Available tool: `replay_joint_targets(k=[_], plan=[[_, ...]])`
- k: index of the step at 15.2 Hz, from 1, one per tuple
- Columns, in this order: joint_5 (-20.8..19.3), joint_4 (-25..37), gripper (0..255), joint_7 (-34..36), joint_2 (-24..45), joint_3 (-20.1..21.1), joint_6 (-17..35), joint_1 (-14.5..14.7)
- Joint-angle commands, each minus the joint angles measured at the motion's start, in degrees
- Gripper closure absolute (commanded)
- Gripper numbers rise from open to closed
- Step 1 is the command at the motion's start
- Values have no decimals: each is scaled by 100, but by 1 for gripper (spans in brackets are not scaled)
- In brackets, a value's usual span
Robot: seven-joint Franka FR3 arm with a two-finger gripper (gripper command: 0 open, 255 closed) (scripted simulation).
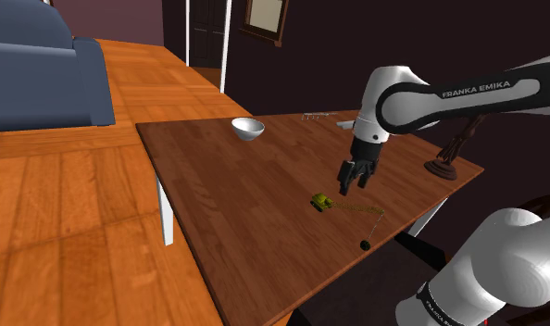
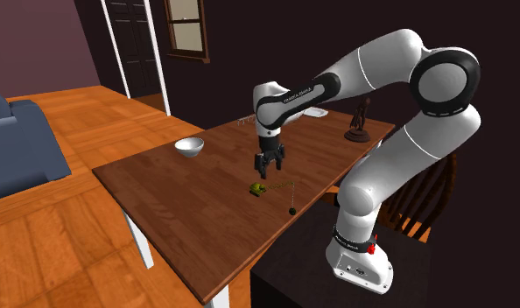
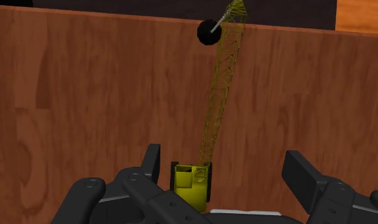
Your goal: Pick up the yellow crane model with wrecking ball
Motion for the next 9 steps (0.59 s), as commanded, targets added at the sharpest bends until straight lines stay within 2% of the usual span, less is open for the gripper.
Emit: replay_joint_targets(k=[1,9], plan=[[-70,-51,0,94,420,68,472,-22],[-79,-364,0,102,937,85,1298,-26]])
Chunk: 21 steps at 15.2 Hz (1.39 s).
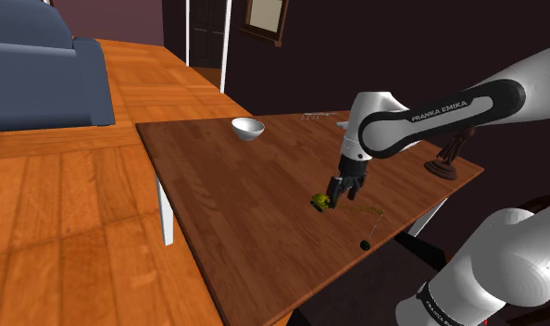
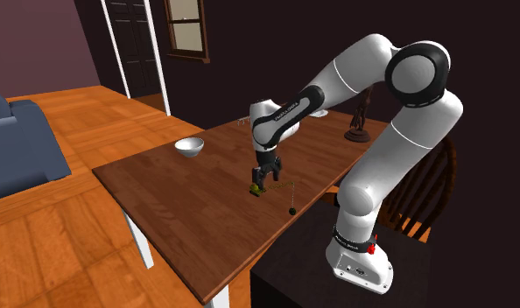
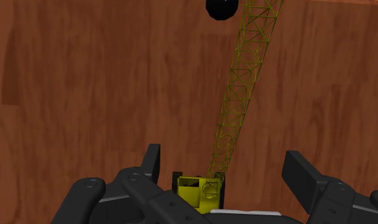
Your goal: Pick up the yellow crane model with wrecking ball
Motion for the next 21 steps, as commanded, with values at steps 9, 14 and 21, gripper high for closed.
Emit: replay_joint_targets(k=[9,14,21], plan=[[8,-69,255,7,68,9,143,8],[5,0,255,11,-55,8,-49,7],[-3,294,255,21,-429,3,-716,5]])
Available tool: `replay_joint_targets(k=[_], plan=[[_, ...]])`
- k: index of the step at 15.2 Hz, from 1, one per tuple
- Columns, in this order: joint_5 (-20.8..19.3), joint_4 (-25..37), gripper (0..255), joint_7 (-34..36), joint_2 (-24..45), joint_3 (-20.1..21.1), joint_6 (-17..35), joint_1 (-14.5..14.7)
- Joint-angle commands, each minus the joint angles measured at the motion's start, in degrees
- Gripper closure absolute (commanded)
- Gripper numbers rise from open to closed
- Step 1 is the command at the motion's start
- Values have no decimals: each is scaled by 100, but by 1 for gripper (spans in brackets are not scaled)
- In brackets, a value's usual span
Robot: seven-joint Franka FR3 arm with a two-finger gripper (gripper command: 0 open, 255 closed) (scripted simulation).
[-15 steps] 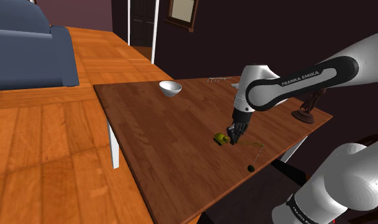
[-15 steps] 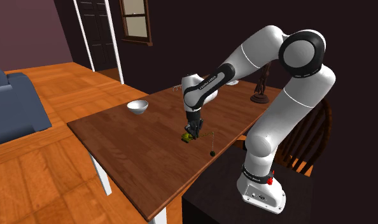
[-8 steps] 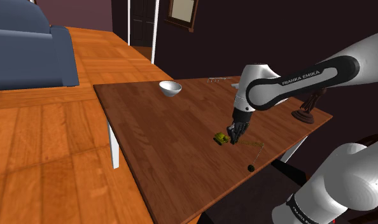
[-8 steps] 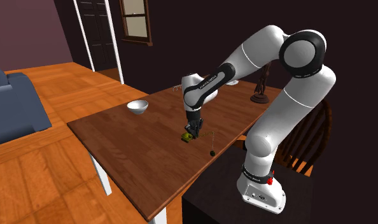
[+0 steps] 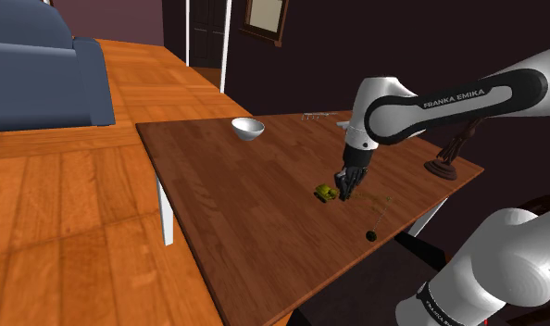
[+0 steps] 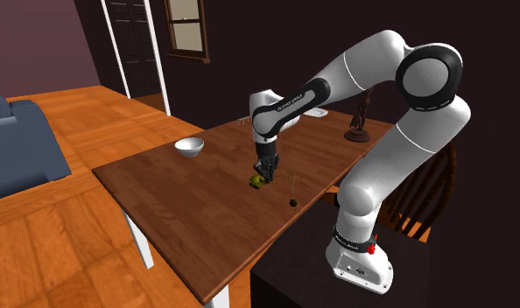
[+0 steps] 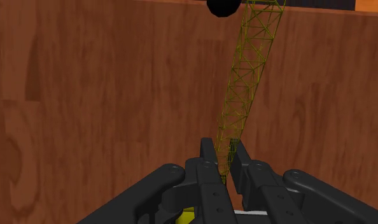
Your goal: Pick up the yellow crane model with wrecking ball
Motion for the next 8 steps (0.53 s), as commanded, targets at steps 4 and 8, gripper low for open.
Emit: replay_joint_targets(k=[4,8], plan=[[-6,231,255,7,-234,-4,-468,-1],[-8,344,255,9,-314,-6,-661,-2]])
